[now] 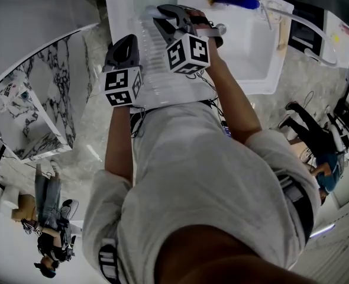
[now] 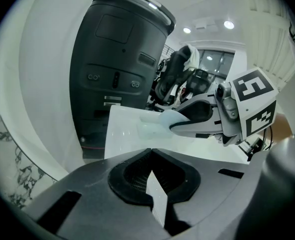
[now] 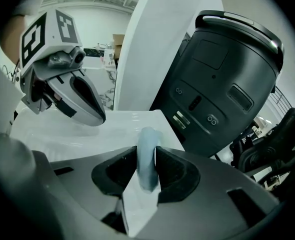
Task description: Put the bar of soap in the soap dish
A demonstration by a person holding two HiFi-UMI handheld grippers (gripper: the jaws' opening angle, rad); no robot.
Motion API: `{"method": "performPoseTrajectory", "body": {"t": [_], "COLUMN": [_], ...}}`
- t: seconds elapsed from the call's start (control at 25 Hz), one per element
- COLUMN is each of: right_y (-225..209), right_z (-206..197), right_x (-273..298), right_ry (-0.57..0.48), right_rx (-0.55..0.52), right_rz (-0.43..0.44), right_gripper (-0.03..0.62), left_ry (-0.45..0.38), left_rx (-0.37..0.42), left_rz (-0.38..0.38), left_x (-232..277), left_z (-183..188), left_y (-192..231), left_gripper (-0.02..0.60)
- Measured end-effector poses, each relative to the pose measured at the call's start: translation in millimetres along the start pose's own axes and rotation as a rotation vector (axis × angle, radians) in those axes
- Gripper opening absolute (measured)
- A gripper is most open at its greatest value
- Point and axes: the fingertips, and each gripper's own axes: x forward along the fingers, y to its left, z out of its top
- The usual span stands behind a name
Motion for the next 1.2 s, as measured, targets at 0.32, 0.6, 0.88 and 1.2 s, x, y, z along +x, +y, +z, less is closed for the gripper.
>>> {"method": "performPoseTrajectory", "body": {"t": [0.32,0.6,0.88,1.2], "right_y": [3,4,1,-3], "right_z": [-2,-4,-4,-7], "right_x": [9,16,19,18], "right_ry": [0.035,0.059,0.078,0.099], "right_rx": [-0.059,-0.095,-0.114,-0.124], "right_rz": [0.011,0.014,0.018,0.003], "right_gripper": [0.117,0.118,0.120,0.118], "left_ry": [0.010,0.008,0.005,-0.002], "left_rx": [-0.014,-0.010,-0.006,-0.004], "left_rz": [0.004,0.001,0.002,-0.003], "left_x": [1,2,0,-1], "left_z": [-4,-4,-2,3], "left_y": [4,7,8,4], "left_gripper": [0.018,0.018,0.018,0.018]}}
